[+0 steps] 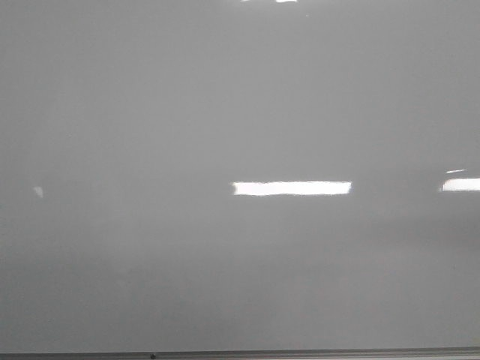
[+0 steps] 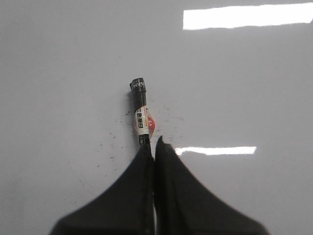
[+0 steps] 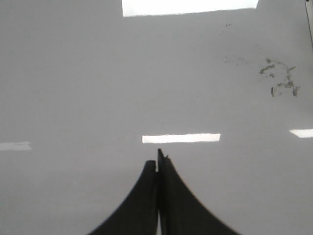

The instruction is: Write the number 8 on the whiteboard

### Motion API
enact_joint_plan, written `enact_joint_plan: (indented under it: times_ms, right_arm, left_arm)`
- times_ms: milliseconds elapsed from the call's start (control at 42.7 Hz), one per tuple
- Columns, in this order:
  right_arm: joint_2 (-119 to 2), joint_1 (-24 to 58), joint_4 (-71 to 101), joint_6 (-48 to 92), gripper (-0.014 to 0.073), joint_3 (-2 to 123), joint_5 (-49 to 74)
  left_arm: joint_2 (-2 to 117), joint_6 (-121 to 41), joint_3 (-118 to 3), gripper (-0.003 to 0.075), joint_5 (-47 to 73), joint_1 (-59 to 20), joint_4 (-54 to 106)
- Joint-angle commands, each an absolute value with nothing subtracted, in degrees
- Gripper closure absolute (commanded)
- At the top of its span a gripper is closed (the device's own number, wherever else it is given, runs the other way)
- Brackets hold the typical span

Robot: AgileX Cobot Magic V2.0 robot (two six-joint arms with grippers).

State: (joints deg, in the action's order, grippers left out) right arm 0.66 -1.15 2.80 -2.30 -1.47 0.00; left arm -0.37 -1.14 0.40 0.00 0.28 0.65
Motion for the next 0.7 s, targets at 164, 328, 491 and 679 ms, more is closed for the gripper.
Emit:
enact_joint_plan:
  times_ms: [164, 328, 491, 679]
  right_arm:
    - [1.66, -1.32, 2.33, -2.03, 0.0662, -1.38, -4.98]
    - [1.66, -1.32, 2.33, -2.03, 0.0662, -1.38, -4.98]
    - [1.66, -1.32, 2.33, -2.03, 0.0662, -1.38, -4.98]
    - [1.61, -1.32, 2.33, -2.03, 0.0662, -1.38, -4.97]
  left_arm:
    - [-1.06, -0.65, 1.09, 0.0741, -4.37, 0.28, 1.17]
    - [-1.06, -0.65, 1.09, 0.0741, -4.37, 0.28, 1.17]
    - [-1.06, -0.65, 1.09, 0.0741, -4.37, 0.28, 1.17]
    - [-1.06, -0.65, 1.09, 0.0741, -5.16, 0.28, 0.75]
